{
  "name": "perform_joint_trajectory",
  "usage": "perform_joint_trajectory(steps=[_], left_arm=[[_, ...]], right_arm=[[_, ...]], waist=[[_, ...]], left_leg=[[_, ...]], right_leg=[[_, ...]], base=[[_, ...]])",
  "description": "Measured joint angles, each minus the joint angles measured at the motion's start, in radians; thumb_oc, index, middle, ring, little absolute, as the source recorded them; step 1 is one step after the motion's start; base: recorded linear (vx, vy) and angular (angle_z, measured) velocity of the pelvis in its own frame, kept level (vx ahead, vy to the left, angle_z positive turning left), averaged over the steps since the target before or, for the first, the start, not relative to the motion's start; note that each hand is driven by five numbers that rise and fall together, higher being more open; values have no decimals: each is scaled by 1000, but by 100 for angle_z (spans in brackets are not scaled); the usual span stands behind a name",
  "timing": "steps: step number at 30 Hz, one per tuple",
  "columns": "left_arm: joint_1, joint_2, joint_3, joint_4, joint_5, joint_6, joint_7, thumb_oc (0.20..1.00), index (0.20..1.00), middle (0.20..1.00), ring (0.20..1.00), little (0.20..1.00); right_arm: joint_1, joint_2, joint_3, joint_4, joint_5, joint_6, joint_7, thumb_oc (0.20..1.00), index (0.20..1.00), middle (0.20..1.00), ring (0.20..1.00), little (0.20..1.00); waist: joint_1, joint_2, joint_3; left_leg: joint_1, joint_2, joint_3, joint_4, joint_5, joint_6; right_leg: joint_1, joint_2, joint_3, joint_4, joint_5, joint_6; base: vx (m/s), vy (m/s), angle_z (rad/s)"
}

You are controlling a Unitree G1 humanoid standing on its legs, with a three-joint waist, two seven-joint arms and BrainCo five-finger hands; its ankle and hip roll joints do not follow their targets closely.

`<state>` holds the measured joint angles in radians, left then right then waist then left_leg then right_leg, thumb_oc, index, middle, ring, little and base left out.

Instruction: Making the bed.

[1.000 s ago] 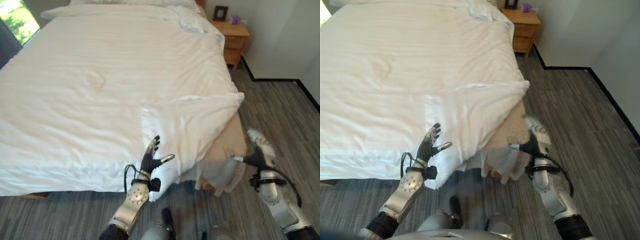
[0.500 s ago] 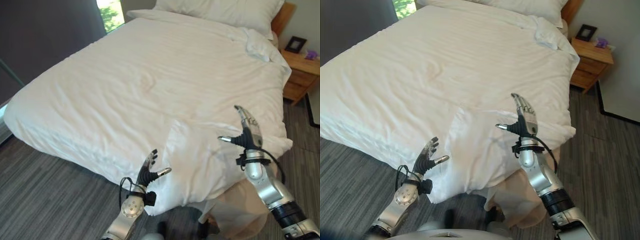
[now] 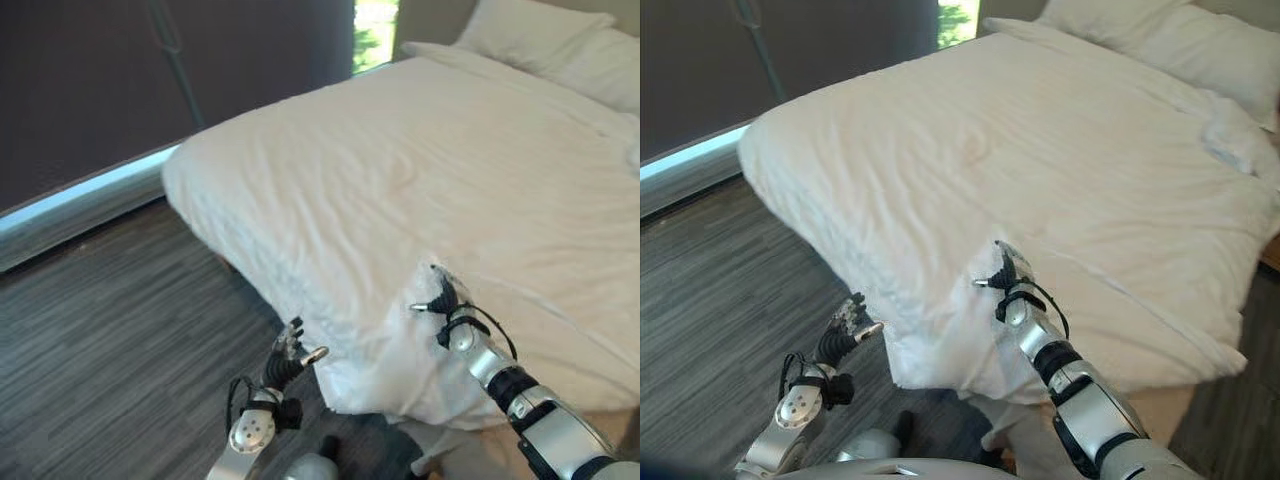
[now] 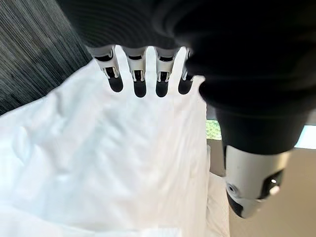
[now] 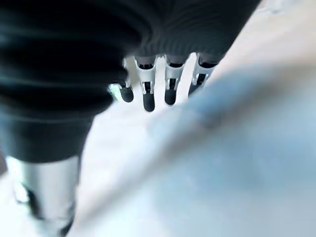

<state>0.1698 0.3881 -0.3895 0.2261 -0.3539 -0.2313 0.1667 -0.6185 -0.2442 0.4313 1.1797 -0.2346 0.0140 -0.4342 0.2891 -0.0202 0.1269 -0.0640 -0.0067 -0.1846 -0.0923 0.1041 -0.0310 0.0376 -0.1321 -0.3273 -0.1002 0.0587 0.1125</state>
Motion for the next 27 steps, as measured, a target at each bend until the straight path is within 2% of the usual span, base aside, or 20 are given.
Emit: perform_joint_trajectory(steps=[1, 2, 3, 5, 7, 9, 10, 11, 13, 16, 17, 19, 20, 21, 22, 23, 24, 25, 26, 27], left_arm=[[3, 8, -5, 4, -1, 0, -11, 1000, 1000, 1000, 1000, 1000], [5, 12, -6, 5, -4, 0, -16, 1000, 1000, 1000, 1000, 1000], [0, 17, -9, 6, -27, -1, -24, 1000, 1000, 1000, 1000, 1000], [-4, 17, -12, 6, -36, 0, -26, 1000, 1000, 1000, 1000, 1000], [-21, 17, -14, 9, -36, 0, -26, 1000, 1000, 1000, 1000, 1000], [-32, 16, -18, 14, -36, 0, -25, 1000, 1000, 1000, 1000, 1000], [-35, 16, -18, 16, -34, 0, -22, 1000, 1000, 1000, 1000, 1000], [-39, 17, -18, 17, -34, 0, -21, 1000, 1000, 1000, 1000, 1000], [-65, 14, -14, 17, -15, 3, -19, 1000, 1000, 1000, 1000, 1000], [-82, 14, 2, 18, -11, 5, -15, 1000, 1000, 1000, 1000, 1000], [-97, 6, 24, 18, 19, 11, 3, 1000, 1000, 1000, 1000, 1000], [-125, 2, 31, 27, 25, 26, 11, 1000, 1000, 1000, 1000, 1000], [-127, -18, 51, 28, 27, 31, 15, 1000, 1000, 1000, 1000, 1000], [-140, -51, 60, 25, 47, 35, 17, 1000, 1000, 1000, 1000, 1000], [-142, -52, 66, 14, 55, 36, 24, 1000, 1000, 1000, 1000, 1000], [-133, -43, 65, 4, 57, 36, 24, 1000, 1000, 1000, 1000, 1000], [-120, -28, 61, 4, 57, 40, 26, 1000, 1000, 1000, 1000, 1000], [-110, -10, 69, 5, 57, 45, 29, 1000, 1000, 1000, 1000, 1000], [-103, -2, 81, 5, 57, 45, 41, 1000, 1000, 1000, 1000, 1000], [-97, 7, 92, 11, 57, 46, 56, 1000, 1000, 1000, 1000, 1000]], right_arm=[[-19, -22, -10, 10, 8, 2, -5, 1000, 1000, 1000, 1000, 1000], [-23, -30, -19, 18, 10, 2, -6, 953, 953, 953, 953, 953], [-32, -64, -56, 20, 21, -13, -6, 661, 661, 661, 661, 661], [-50, -94, -70, 18, 35, -19, -9, 373, 373, 373, 373, 373], [-53, -140, -104, -8, 61, -37, -16, 200, 200, 200, 200, 200], [-47, -153, -128, -54, 93, -40, -18, 200, 200, 200, 200, 200], [11, -164, -157, -203, 113, -39, -18, 200, 200, 200, 200, 200], [30, -168, -165, -255, 122, -43, -21, 200, 200, 200, 200, 200], [190, -181, -226, -548, 115, -45, -23, 200, 200, 200, 200, 200], [287, -176, -262, -669, 113, -44, -29, 200, 200, 200, 200, 200], [378, -125, -311, -783, 91, -57, -33, 200, 200, 200, 200, 200], [457, -87, -297, -835, 77, -78, -23, 200, 200, 200, 200, 200], [487, -83, -297, -858, 75, -88, -11, 200, 200, 200, 200, 200], [502, -87, -295, -858, 75, -91, 6, 200, 200, 200, 200, 200], [530, -84, -293, -863, 74, -91, 11, 200, 200, 200, 200, 200], [553, -80, -287, -871, 71, -91, 23, 200, 200, 200, 200, 200], [598, -65, -286, -889, 48, -93, 45, 200, 200, 200, 200, 200], [609, -50, -287, -914, 38, -99, 52, 200, 200, 200, 200, 200], [632, -41, -283, -940, 38, -108, 58, 200, 200, 200, 200, 200], [638, -43, -272, -963, 38, -112, 69, 200, 200, 200, 200, 200]], waist=[[0, 12, 1], [4, 18, 4], [10, 28, 5], [14, 39, 12], [14, 45, 20], [-5, 38, 34], [-17, 28, 39], [-17, 26, 42], [-70, 18, 73], [-111, 5, 105], [-125, -3, 118], [-154, -28, 151], [-148, -16, 161], [-162, 20, 171], [-170, 31, 167], [-160, 13, 161], [-148, -27, 138], [-143, -42, 131], [-144, -64, 124], [-141, -65, 126]], left_leg=[[-18, -4, -7, 0, -2, -4], [-25, -6, -8, 0, 2, -7], [-52, -8, -13, 0, 7, -8], [-72, -10, -14, 0, 10, -12], [-94, -12, -9, 0, 16, -15], [-94, -13, 5, 0, 17, -14], [-100, -14, 25, 0, 17, -13], [-105, -12, 41, 0, 16, -13], [-106, -17, 77, 0, 21, -5], [-80, -14, 142, 0, 12, 6], [-67, 4, 218, 4, 0, 22], [-16, 0, 300, 23, -34, 44], [0, 55, 362, 20, -51, 81], [16, 102, 404, 13, -49, 79], [10, 137, 427, 32, -55, 86], [36, 140, 463, 25, -55, 85], [43, 132, 519, 28, -59, 79], [43, 129, 533, 34, -61, 76], [49, 125, 562, 43, -53, 64], [49, 127, 584, 56, -53, 64]], right_leg=[[-15, -3, -5, 0, 2, 3], [-22, -4, -6, 0, 6, 3], [-45, -8, -13, -3, 9, 3], [-63, -9, -16, -2, 14, 8], [-87, -13, -12, 0, 19, 10], [-97, -15, 0, 0, 22, 12], [-115, -17, 22, -1, 27, 13], [-122, -19, 34, 0, 26, 10], [-137, -24, 72, 2, 49, 13], [-141, -31, 126, 3, 62, 17], [-175, -13, 159, 29, 97, 19], [-166, 5, 148, 31, 131, 1], [-170, 14, 144, 48, 130, 40], [-222, 33, 75, 265, 15, 16], [-251, 9, 29, 505, -52, 35], [-257, -15, 31, 647, -89, 55], [-225, -58, 48, 752, -150, 90], [-182, -81, 62, 771, -182, 124], [-126, -75, 80, 711, -202, 148], [-79, -60, 96, 620, -232, 153]], base=[[-93, 87, 24], [-92, 88, 16], [-26, 70, 7], [-19, 66, 5], [-26, 80, -2], [-66, 183, -15], [-60, 187, -32], [-43, 125, -55], [-103, 111, -46], [-243, 169, -72], [-157, 170, -120], [-128, 159, -149], [-175, 170, -159], [-185, 125, -140], [-177, 123, -111], [-230, 21, -106], [-232, 3, -105], [-240, 0, -102], [-143, -38, -79], [-238, -75, -79]])
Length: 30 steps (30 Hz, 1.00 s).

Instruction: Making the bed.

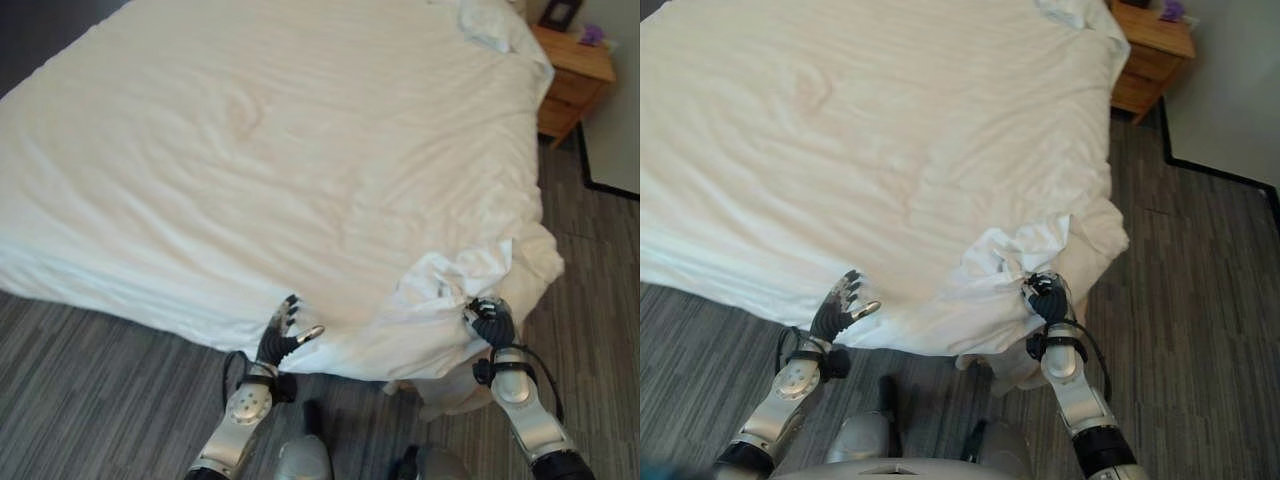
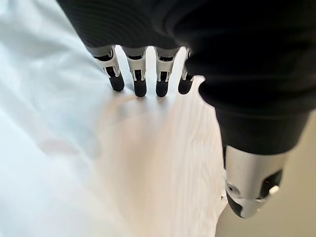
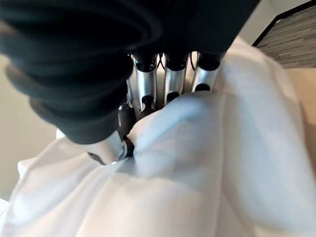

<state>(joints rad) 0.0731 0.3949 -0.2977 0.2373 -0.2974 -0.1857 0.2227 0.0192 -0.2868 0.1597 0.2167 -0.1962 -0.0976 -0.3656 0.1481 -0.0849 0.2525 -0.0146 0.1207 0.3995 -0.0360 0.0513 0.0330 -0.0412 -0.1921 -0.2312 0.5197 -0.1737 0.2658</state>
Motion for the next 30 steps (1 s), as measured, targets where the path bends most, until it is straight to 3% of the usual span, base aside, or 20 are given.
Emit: perform_joint_trajectory(steps=[1, 2, 3, 4, 5, 6, 8, 11, 12, 13, 14, 15, 16, 18, 19, 21, 22, 24, 27, 30], left_arm=[[7, 0, 15, 14, 0, 2, 5, 1000, 1000, 1000, 1000, 1000], [15, 1, 23, 22, -1, 3, 6, 1000, 1000, 1000, 1000, 1000], [29, 0, 22, 23, 0, -1, 6, 1000, 1000, 1000, 1000, 1000], [37, -20, 12, 28, 0, -2, 3, 1000, 1000, 1000, 1000, 1000], [40, -47, 2, 33, 0, -2, 0, 1000, 1000, 1000, 1000, 1000], [43, -71, -8, 51, -1, -1, -1, 1000, 1000, 1000, 1000, 1000], [35, -87, -5, 58, -4, 0, 1, 1000, 1000, 1000, 1000, 1000], [43, -88, -15, 58, -13, -1, -7, 1000, 1000, 1000, 1000, 1000], [60, -99, -23, 58, -14, -8, -10, 1000, 1000, 1000, 1000, 1000], [60, -107, -28, 68, -14, -8, -9, 1000, 1000, 1000, 1000, 1000], [63, -119, -31, 87, -15, -7, -8, 1000, 1000, 1000, 1000, 1000], [76, -129, -35, 95, -17, -6, -3, 1000, 1000, 1000, 1000, 1000], [84, -135, -47, 97, -18, -6, -4, 1000, 1000, 1000, 1000, 1000], [82, -135, -73, 97, -44, -7, -13, 1000, 1000, 1000, 1000, 1000], [73, -129, -77, 102, -55, -7, -21, 1000, 1000, 1000, 1000, 1000], [33, -106, -89, 110, -54, -8, -39, 1000, 1000, 1000, 1000, 1000], [26, -110, -89, 110, -54, -8, -44, 1000, 1000, 1000, 1000, 1000], [-2, -127, -99, 110, -54, -5, -61, 1000, 1000, 1000, 1000, 1000], [-20, -130, -107, 109, -54, 0, -77, 1000, 1000, 1000, 1000, 1000], [7, -106, -106, 109, -54, 1, -96, 1000, 1000, 1000, 1000, 1000]], right_arm=[[-2, -6, 12, -2, 0, 0, 6, 200, 200, 200, 200, 200], [12, 4, 26, -1, 1, 6, 8, 200, 200, 200, 200, 200], [27, 7, 36, -2, 1, 5, 9, 200, 200, 200, 200, 200], [30, -9, 41, -3, 1, 2, 9, 200, 200, 200, 200, 200], [21, -33, 44, -3, 0, 1, 10, 200, 200, 200, 200, 200], [-2, -37, 52, 25, 1, 6, 12, 200, 200, 200, 200, 200], [13, -42, 54, 39, 0, 8, 13, 200, 200, 200, 200, 200], [30, -52, 58, 87, -3, 36, 7, 467, 467, 467, 467, 467], [20, -64, 59, 168, -13, 33, 0, 235, 235, 235, 235, 235], [3, -68, 61, 220, -32, 38, -1, 758, 758, 758, 758, 758], [4, -69, 59, 263, -40, 50, -1, 1000, 1000, 1000, 1000, 1000], [11, -66, 58, 309, -39, 59, -3, 1000, 1000, 1000, 1000, 1000], [22, -72, 49, 348, -39, 64, -12, 1000, 1000, 1000, 1000, 1000], [34, -86, 28, 438, -37, 86, -30, 1000, 1000, 1000, 1000, 1000], [38, -89, 2, 536, -32, 79, -38, 1000, 1000, 1000, 1000, 1000], [45, -90, -38, 710, -21, 102, -60, 1000, 1000, 1000, 1000, 1000], [61, -108, -34, 757, -21, 118, -62, 1000, 1000, 1000, 1000, 1000], [111, -139, -37, 842, -24, 138, -57, 1000, 1000, 1000, 1000, 1000], [126, -141, -46, 876, -33, 135, -33, 1000, 1000, 1000, 1000, 1000], [108, -214, -121, 829, -34, 107, -20, 1000, 1000, 1000, 1000, 1000]], waist=[[-4, 19, -1], [-4, 15, -4], [5, -11, -21], [-2, 3, -50], [-4, 39, -60], [-7, 46, -64], [-17, 49, -62], [-46, 62, -64], [-51, 89, -52], [-45, 100, -42], [-31, 105, -34], [-28, 94, -26], [-27, 87, -21], [-47, 90, -18], [-61, 76, -22], [-102, 62, -32], [-131, 70, -36], [-180, 118, -50], [-168, 116, -49], [-162, 116, -55]], left_leg=[[-1, 15, 5, 25, 0, 1], [-42, 43, 8, 148, -22, 8], [-67, 19, -1, 170, -40, -18], [-65, -22, 0, 87, -33, -27], [-54, -22, 7, 31, -13, -18], [-36, -31, 19, -4, 50, -28], [-37, -24, 45, 10, 52, -26], [-30, -9, 25, 23, 61, -38], [-31, 21, 1, 34, 78, -56], [-35, 28, -26, 51, 92, -76], [-36, 28, -110, 58, 128, -122], [-39, 12, -272, 49, 207, -205], [-40, 6, -326, 43, 241, -224], [-58, 5, -344, 117, 212, -216], [-73, 2, -346, 227, 116, -209], [-52, 34, -326, 305, 23, -202], [-21, 49, -335, 262, 15, -204], [59, 68, -321, 82, 18, -196], [73, 66, -326, -3, 1, -167], [72, 30, -326, -26, -16, -141]], right_leg=[[39, 25, 0, -71, 5, -12], [105, 41, 7, -193, 28, -55], [128, 33, 22, -263, 27, -93], [144, 31, 23, -335, 19, -117], [158, 55, 24, -373, 14, -125], [172, 59, 41, -422, -20, -152], [205, 66, 49, -501, 0, -151], [248, 91, 32, -553, 16, -162], [236, 109, 42, -540, 20, -171], [227, 118, 53, -524, 20, -182], [204, 117, 78, -493, 15, -197], [183, 91, 90, -460, 7, -209], [176, 83, 91, -455, 15, -215], [177, 68, 84, -463, 41, -235], [174, 50, 67, -476, 64, -239], [182, 49, 28, -537, 106, -230], [184, 57, 8, -546, 105, -231], [173, 88, -40, -550, 116, -193], [165, 93, -64, -559, 131, -158], [150, 49, -57, -537, 140, -141]], base=[[-307, -122, -76], [-319, -124, -75], [-156, -91, -82], [-170, -97, -78], [-186, -124, -103], [-261, -179, -96], [-223, -137, -55], [-306, -135, 11], [-456, -129, -11], [-516, -130, -34], [-376, -85, -41], [-357, -79, -37], [-355, -76, -18], [-298, -13, -16], [-122, 76, -17], [-35, 50, 32], [-14, 16, 74], [-1, 27, 84], [-31, 74, 46], [-33, 78, 11]])
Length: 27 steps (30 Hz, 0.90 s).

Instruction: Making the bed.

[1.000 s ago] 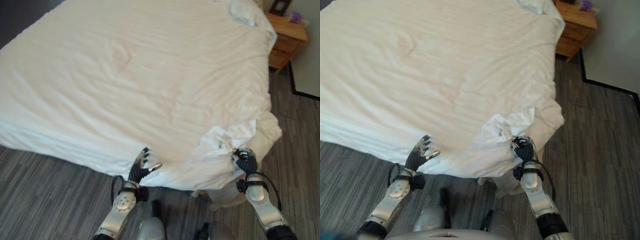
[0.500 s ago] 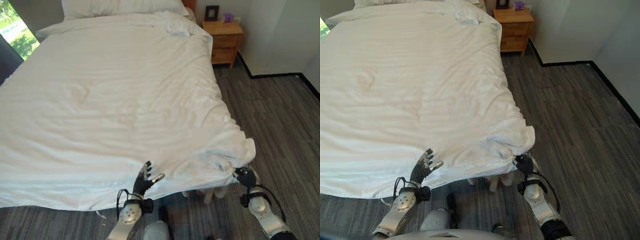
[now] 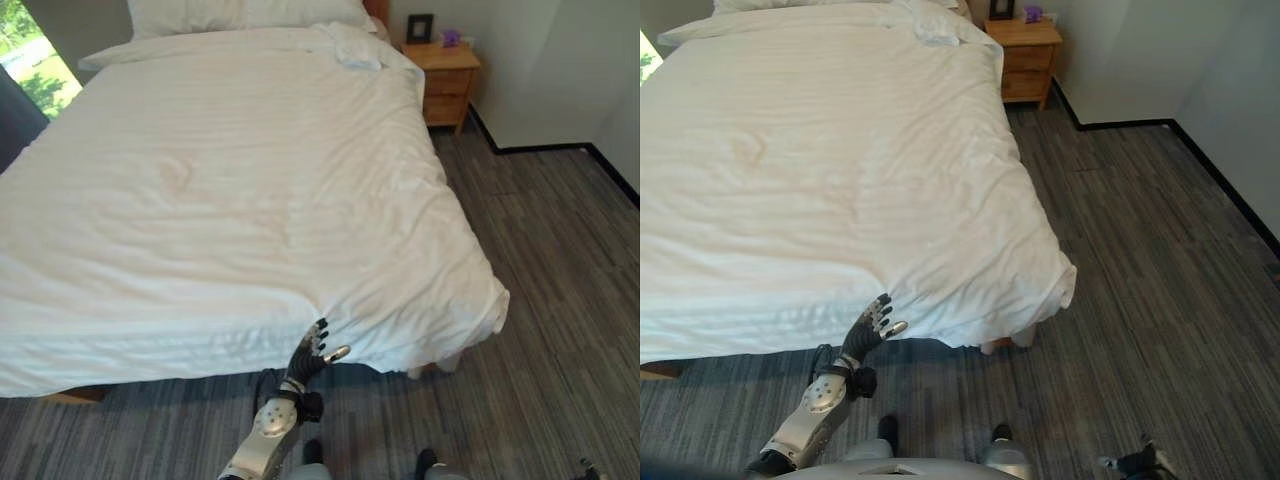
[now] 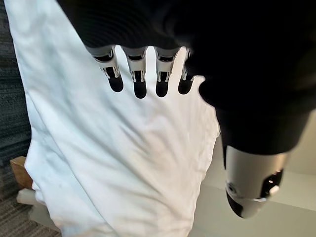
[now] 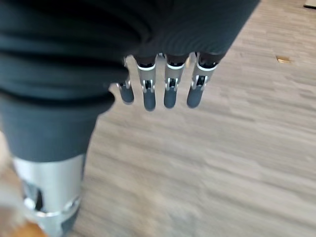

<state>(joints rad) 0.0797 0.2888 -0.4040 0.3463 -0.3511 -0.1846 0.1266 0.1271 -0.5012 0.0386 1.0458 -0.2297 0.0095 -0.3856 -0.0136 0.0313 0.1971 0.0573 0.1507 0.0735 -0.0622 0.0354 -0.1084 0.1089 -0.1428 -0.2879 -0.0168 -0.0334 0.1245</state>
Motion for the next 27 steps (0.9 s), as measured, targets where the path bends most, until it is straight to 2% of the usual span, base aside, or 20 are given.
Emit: perform_joint_trajectory(steps=[3, 5, 8, 10, 11, 12, 13, 14, 15, 16, 17, 20, 22, 25, 27], left_arm=[[47, 23, 17, -1, 3, 1, -7, 1000, 1000, 1000, 1000, 1000], [77, 31, 47, -5, 3, 1, -7, 1000, 1000, 1000, 1000, 1000], [95, 27, 59, -17, 3, 1, -6, 1000, 1000, 1000, 1000, 1000], [113, 24, 60, -24, 2, 0, -4, 1000, 1000, 1000, 1000, 1000], [117, 20, 62, -25, 0, 1, -3, 1000, 1000, 1000, 1000, 1000], [117, 17, 64, -27, -1, 1, -1, 1000, 1000, 1000, 1000, 1000], [114, 14, 66, -27, -1, 1, 0, 1000, 1000, 1000, 1000, 1000], [112, 14, 71, -31, -1, 1, 6, 765, 765, 765, 765, 765], [99, 12, 73, -32, -2, 5, 16, 285, 285, 285, 285, 285], [79, 8, 76, -33, -28, 11, 21, 200, 200, 200, 200, 200], [42, -5, 78, -33, -74, 17, 21, 200, 200, 200, 200, 200], [-23, -37, 90, -18, -235, 22, 16, 200, 200, 200, 200, 200], [-80, -66, 93, 7, -337, 23, 16, 200, 200, 200, 200, 200], [-248, -85, 48, 51, -426, 19, 15, 200, 200, 200, 200, 200], [-424, -101, 6, 89, -456, -9, 6, 200, 200, 200, 200, 200]], right_arm=[[-13, -127, -66, -148, -8, -1, -4, 1000, 1000, 1000, 1000, 1000], [-3, -209, -130, -317, -10, -5, -21, 1000, 1000, 1000, 1000, 1000], [-49, -244, -156, -425, -7, -9, -42, 1000, 1000, 1000, 1000, 1000], [-92, -209, -142, -499, -1, -6, -49, 1000, 1000, 1000, 1000, 1000], [-108, -179, -115, -538, 6, -11, -49, 561, 561, 561, 561, 561], [-124, -162, -87, -564, 19, -11, -45, 351, 351, 351, 351, 351], [-136, -145, -58, -595, 49, -19, -40, 200, 200, 200, 200, 200], [-162, -108, -24, -614, 101, -34, -40, 200, 200, 200, 200, 200], [-200, -56, 9, -613, 178, -43, -34, 200, 200, 200, 200, 200], [-234, -10, 30, -602, 267, -51, -25, 200, 200, 200, 200, 200], [-262, 50, 50, -597, 382, -68, -2, 200, 200, 200, 200, 200], [-346, 157, 94, -565, 592, -88, 39, 200, 200, 200, 200, 200], [-390, 202, 133, -555, 699, -105, 76, 200, 200, 200, 200, 200], [-476, 287, 177, -554, 874, -164, 127, 200, 200, 200, 200, 200], [-556, 318, 187, -555, 960, -203, 168, 200, 200, 200, 200, 200]], waist=[[1, 15, -12], [2, 23, -23], [19, 24, -38], [18, 15, -56], [22, 7, -69], [21, 10, -75], [21, 11, -78], [27, 10, -80], [27, 5, -81], [35, 2, -82], [47, 0, -83], [61, 0, -86], [79, 0, -86], [78, -5, -89], [71, 0, -85]], left_leg=[[16, -27, 8, -35, 7, 11], [15, -32, 10, -36, 10, 15], [14, -26, 21, -36, 20, 28], [15, -24, 22, -35, 23, 30], [16, -22, 23, -31, 26, 25], [16, -21, 22, -31, 27, 24], [16, -20, 22, -31, 30, 21], [15, -19, 22, -31, 30, 21], [15, -18, 23, -31, 30, 20], [14, -17, 22, -31, 31, 18], [9, -17, 20, -31, 32, 16], [-13, -22, 12, -31, 36, 14], [-30, -24, 25, -31, 37, 15], [-109, -25, 22, -30, 65, 16], [-198, -28, 2, -30, 94, 18]], right_leg=[[-9, -23, 23, 2, 8, 14], [-15, -29, 27, -1, 12, 20], [-2, -17, 24, -22, 22, 18], [15, -5, 22, -60, 45, 21], [24, 1, 22, -84, 58, 14], [24, 3, 21, -86, 60, 12], [24, 4, 21, -86, 61, 10], [25, 4, 18, -87, 62, 10], [24, 6, 19, -87, 62, 9], [24, 6, 17, -87, 63, 9], [20, 6, 15, -87, 63, 9], [0, 1, 12, -87, 64, 10], [-22, -1, 21, -84, 73, 11], [-100, -2, 21, -82, 95, 7], [-178, -1, 16, -82, 123, 5]], base=[[-26, 86, -6], [-6, 48, -2], [-2, 69, -3], [29, 39, -4], [36, 32, -1], [32, 30, -1], [26, 16, 3], [0, 0, 0], [0, 0, 0], [-6, 12, 3], [-38, 11, 12], [-57, 19, 7], [-243, 29, -14], [-209, 23, 0], [-249, 37, 13]])
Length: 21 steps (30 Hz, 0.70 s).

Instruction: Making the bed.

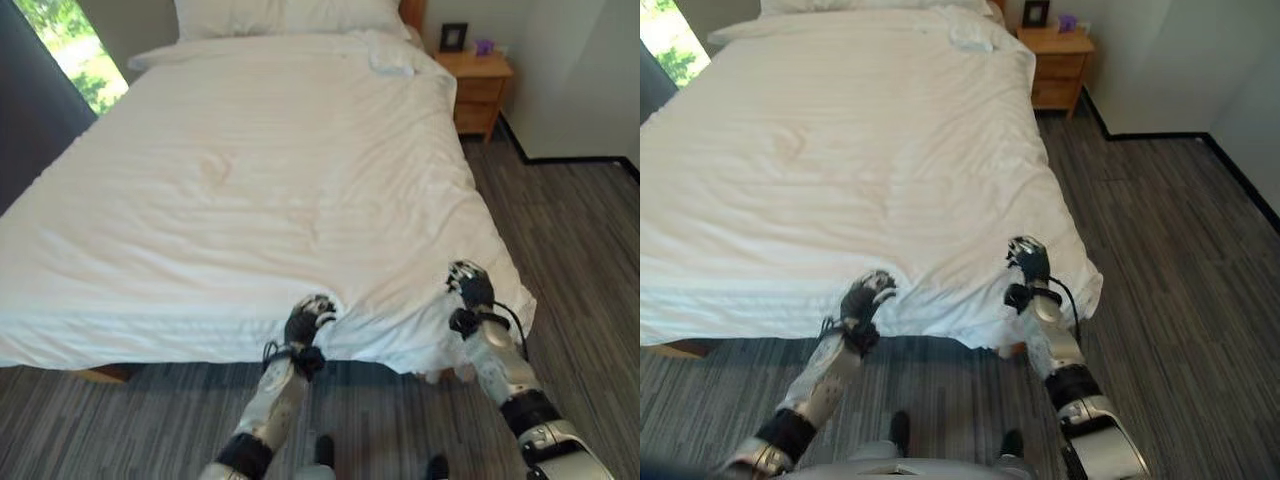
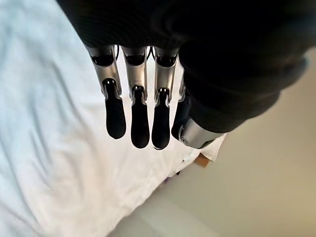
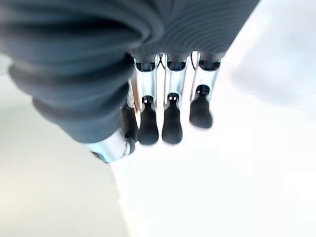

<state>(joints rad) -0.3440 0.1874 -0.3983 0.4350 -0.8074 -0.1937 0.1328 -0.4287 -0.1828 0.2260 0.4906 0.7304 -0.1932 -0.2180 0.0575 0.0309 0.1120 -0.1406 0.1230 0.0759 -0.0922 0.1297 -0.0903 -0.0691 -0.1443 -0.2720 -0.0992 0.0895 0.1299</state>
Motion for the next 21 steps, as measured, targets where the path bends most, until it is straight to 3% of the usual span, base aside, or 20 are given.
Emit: perform_joint_trajectory(steps=[5, 7, 10, 13, 16, 18, 21], left_arm=[[-311, -165, 1, 142, -253, -91, -35, 200, 200, 200, 200, 200], [-465, -253, 44, 243, -394, -162, -49, 200, 200, 200, 200, 200], [-630, -274, 60, 303, -453, -203, -67, 200, 200, 200, 200, 200], [-761, -257, 90, 360, -475, -229, -68, 200, 200, 200, 200, 200], [-864, -207, 87, 342, -406, -298, -68, 200, 200, 200, 200, 200], [-957, -124, 74, 318, -317, -316, -69, 200, 200, 200, 200, 200], [-1021, 31, 50, 404, -204, -278, -77, 200, 200, 200, 200, 200]], right_arm=[[-234, 80, 8, 77, 199, -93, 54, 200, 200, 200, 200, 200], [-397, 81, 6, 184, 234, -147, 47, 200, 200, 200, 200, 200], [-581, 57, 10, 192, 234, -188, 29, 200, 200, 200, 200, 200], [-701, 31, 29, 189, 229, -213, 24, 200, 200, 200, 200, 200], [-751, -53, 107, 230, 201, -233, 23, 200, 200, 200, 200, 200], [-789, -94, 137, 149, 146, -266, 63, 200, 200, 200, 200, 200], [-807, -99, 134, 186, 139, -260, 110, 200, 200, 200, 200, 200]], waist=[[-29, 0, 41], [-37, -3, 71], [-57, -7, 125], [-77, -15, 194], [-83, -22, 204], [-98, -29, 204], [-135, -32, 192]], left_leg=[[-126, -2, -4, 0, 31, -1], [-213, 0, -1, 4, 47, -4], [-332, 0, 8, 1, 82, 2], [-413, -8, 29, 1, 104, 16], [-542, -12, 46, 4, 107, 20], [-617, -16, 53, 3, 123, 29], [-632, -19, 53, 5, 121, 27]], right_leg=[[-128, -1, 4, 0, 26, 7], [-220, -2, 9, 9, 43, 6], [-349, 0, 27, 12, 79, -1], [-442, -8, 49, 11, 112, -8], [-592, -15, 67, 35, 114, -6], [-681, -19, 88, 48, 127, -11], [-701, -22, 95, 57, 122, -5]], base=[[-137, 31, 0], [-121, 27, -9], [-105, 41, -10], [-126, 48, -16], [-90, 76, -11], [11, 67, -13], [28, 80, -5]])
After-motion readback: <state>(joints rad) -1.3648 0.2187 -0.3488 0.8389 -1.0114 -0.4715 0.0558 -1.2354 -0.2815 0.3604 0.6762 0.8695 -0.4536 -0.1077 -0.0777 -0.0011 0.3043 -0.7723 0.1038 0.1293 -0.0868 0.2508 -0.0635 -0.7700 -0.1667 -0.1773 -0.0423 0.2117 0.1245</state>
